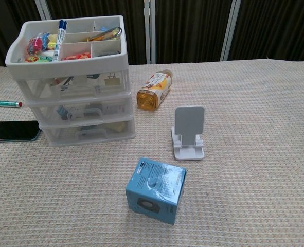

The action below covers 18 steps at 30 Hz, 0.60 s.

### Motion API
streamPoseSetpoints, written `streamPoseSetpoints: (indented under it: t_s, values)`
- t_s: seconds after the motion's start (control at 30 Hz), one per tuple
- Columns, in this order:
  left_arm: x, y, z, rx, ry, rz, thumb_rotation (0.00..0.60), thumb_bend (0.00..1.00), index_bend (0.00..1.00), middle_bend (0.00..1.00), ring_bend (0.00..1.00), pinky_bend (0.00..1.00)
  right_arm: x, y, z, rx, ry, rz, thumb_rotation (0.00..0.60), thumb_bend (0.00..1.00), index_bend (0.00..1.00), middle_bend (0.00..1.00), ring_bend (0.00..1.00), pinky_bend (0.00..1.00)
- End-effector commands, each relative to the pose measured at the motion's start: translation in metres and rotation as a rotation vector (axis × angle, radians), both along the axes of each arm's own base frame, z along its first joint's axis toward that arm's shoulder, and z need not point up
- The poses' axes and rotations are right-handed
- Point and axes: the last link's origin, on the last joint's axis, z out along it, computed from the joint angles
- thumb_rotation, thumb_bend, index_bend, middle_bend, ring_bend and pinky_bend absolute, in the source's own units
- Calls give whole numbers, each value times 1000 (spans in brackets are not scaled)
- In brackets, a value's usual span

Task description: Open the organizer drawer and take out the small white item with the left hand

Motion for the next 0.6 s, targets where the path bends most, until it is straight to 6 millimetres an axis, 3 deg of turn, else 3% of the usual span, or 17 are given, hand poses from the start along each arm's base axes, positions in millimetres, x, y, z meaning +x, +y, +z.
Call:
streamPoseSetpoints:
  t_s: [0.03, 0.13, 0.33, 0.6]
  values:
    - [16, 4, -18, -196, -123, -5, 600, 653, 0, 745, 724, 582, 1, 0, 1, -3, -4, 2, 600, 19, 0, 0, 0, 0]
    - [24, 10, -28, -307, -209, 17, 600, 700, 0, 760, 737, 597, 1, 1, 3, -6, -9, 3, 600, 19, 0, 0, 0, 0]
    - [42, 28, -48, -436, -344, 52, 600, 702, 0, 764, 741, 602, 2, 2, 4, -8, -14, 10, 600, 20, 0, 0, 0, 0]
    - [52, 44, -65, -487, -446, 85, 600, 701, 0, 765, 741, 602, 3, 3, 7, -11, -22, 14, 600, 20, 0, 0, 0, 0]
